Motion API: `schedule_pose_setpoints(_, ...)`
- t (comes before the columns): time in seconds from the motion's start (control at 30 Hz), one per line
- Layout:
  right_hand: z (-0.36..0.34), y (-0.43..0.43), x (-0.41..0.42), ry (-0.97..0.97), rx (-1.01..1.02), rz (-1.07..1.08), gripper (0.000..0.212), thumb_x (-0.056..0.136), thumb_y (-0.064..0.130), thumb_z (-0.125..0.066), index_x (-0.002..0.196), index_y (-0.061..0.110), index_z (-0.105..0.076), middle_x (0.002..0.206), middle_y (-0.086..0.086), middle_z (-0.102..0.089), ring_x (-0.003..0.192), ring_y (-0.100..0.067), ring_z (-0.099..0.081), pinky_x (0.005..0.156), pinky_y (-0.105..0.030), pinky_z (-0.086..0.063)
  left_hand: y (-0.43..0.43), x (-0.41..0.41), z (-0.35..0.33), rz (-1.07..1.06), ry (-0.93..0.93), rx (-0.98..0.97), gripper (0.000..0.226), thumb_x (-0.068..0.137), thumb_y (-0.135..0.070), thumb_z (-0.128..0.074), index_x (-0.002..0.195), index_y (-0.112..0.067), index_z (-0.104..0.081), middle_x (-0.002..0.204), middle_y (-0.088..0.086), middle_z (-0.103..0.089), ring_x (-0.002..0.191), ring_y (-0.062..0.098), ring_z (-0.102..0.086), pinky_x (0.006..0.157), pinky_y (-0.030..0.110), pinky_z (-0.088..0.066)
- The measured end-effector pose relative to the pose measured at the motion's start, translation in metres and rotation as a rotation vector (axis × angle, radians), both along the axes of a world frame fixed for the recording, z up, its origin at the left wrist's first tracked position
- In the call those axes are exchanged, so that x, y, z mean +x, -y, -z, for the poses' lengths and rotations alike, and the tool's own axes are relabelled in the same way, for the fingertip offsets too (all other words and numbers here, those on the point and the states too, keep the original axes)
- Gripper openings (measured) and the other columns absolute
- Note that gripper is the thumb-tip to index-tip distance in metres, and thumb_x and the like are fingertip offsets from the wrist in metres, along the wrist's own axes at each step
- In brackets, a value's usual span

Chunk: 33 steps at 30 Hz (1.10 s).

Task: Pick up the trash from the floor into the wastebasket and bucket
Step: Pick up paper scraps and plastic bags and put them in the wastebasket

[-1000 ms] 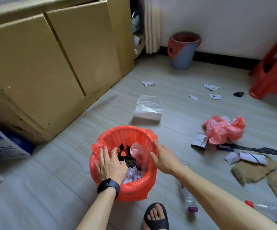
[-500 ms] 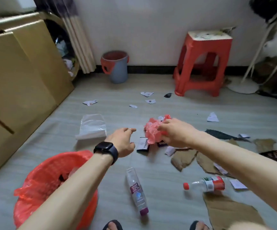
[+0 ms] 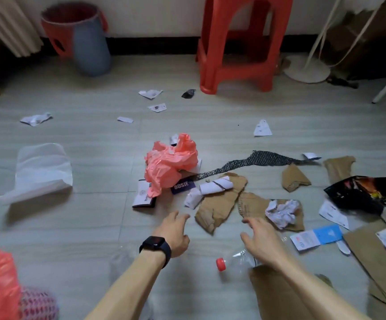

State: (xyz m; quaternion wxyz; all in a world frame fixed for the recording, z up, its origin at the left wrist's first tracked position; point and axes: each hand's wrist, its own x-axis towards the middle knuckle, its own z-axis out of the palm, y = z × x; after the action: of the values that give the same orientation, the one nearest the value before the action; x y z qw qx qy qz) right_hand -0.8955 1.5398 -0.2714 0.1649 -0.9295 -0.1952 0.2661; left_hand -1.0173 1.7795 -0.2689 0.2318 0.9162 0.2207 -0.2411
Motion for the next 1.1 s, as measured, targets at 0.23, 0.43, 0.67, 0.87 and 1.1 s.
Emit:
schedule_pose_setpoints(0.23, 0.042, -0.085, 0.077, 0.178, -0.103, -0.247, 0.066, 0.088, 0.026, -0.055, 0.151, 0.024, -0.033, 0.161, -0.012, -0.02, 0.143, -0.038, -0.024, 0.117, -0.047, -0.027, -0.018, 0.08, 0.068, 0.08, 0.181, 0.133, 0.066, 0.093, -0.029, -0.052, 0.153, -0.032, -0.025, 0.164, 0.014, -0.006, 0.14, 0.037, -0.031, 0.11, 0.046, -0.036)
schedule_pose_setpoints(0.43, 0.086, -0.128, 0.103, 0.166, -0.353, -0.436, 0.071, 0.094, 0.039, -0.05, 0.156, 0.036, -0.016, 0.165, -0.003, -0.015, 0.149, -0.038, -0.013, 0.117, -0.052, -0.025, -0.024, 0.076, 0.099, 0.167, 0.096, 0.196, 0.041, 0.1, -0.013, -0.042, 0.14, -0.019, -0.043, 0.155, -0.003, -0.031, 0.13, 0.027, -0.036, 0.093, 0.043, -0.05)
schedule_pose_setpoints(0.67, 0.08, -0.103, 0.057, 0.329, -0.229, -0.599, 0.033, 0.098, 0.038, -0.047, 0.129, 0.031, -0.055, 0.127, -0.003, -0.058, 0.11, -0.034, -0.055, 0.09, -0.041, -0.042, -0.028, 0.008, 0.099, 0.183, 0.18, 0.271, 0.012, 0.072, -0.015, -0.076, 0.082, -0.02, -0.07, 0.103, -0.006, -0.07, 0.083, 0.026, -0.061, 0.05, 0.033, -0.048)
schedule_pose_setpoints(0.87, 0.053, -0.12, 0.086, 0.127, 0.041, -0.219, 0.031, 0.096, 0.039, -0.056, 0.117, 0.016, -0.055, 0.109, -0.016, -0.069, 0.1, -0.039, -0.062, 0.071, -0.038, -0.038, -0.029, -0.014, 0.094, 0.038, 0.112, 0.299, 0.031, 0.089, -0.052, -0.053, 0.097, -0.027, -0.069, 0.124, -0.005, -0.056, 0.107, 0.022, -0.055, 0.074, 0.035, -0.048)
schedule_pose_setpoints(1.1, 0.093, -0.175, 0.126, 0.029, 0.094, -0.037, 0.031, 0.086, 0.032, -0.069, 0.107, 0.009, -0.072, 0.117, -0.019, -0.066, 0.115, -0.034, -0.055, 0.091, -0.034, -0.043, -0.019, 0.011, 0.086, -0.234, 0.03, 0.091, 0.032, 0.087, -0.032, -0.065, 0.115, -0.021, -0.054, 0.128, 0.002, -0.044, 0.112, 0.027, -0.042, 0.079, 0.035, -0.049)
